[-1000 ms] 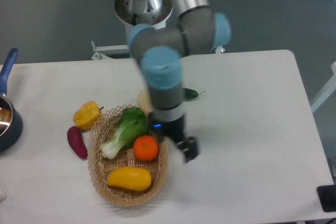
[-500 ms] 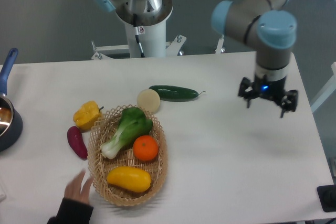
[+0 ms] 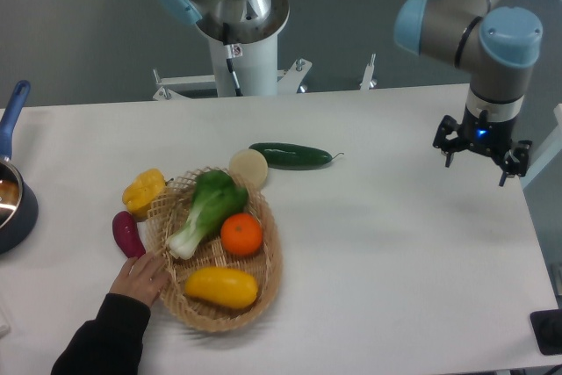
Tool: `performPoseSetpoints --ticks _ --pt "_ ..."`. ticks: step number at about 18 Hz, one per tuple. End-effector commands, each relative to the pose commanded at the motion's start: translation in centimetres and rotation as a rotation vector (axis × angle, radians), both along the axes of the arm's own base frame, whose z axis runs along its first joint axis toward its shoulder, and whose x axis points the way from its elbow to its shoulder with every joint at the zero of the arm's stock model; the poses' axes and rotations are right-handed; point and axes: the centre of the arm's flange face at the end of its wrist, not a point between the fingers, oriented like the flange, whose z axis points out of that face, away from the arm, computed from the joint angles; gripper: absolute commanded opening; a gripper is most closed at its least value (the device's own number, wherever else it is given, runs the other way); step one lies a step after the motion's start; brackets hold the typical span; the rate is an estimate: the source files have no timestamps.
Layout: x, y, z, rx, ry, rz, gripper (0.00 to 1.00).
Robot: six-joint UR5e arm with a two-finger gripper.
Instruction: Place the mango in the basket
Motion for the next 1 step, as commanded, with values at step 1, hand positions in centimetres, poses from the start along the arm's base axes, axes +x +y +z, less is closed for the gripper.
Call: performPoseSetpoints --ticks 1 --pt "-0.07 -0.19 0.1 0.0 0.002 0.002 1.0"
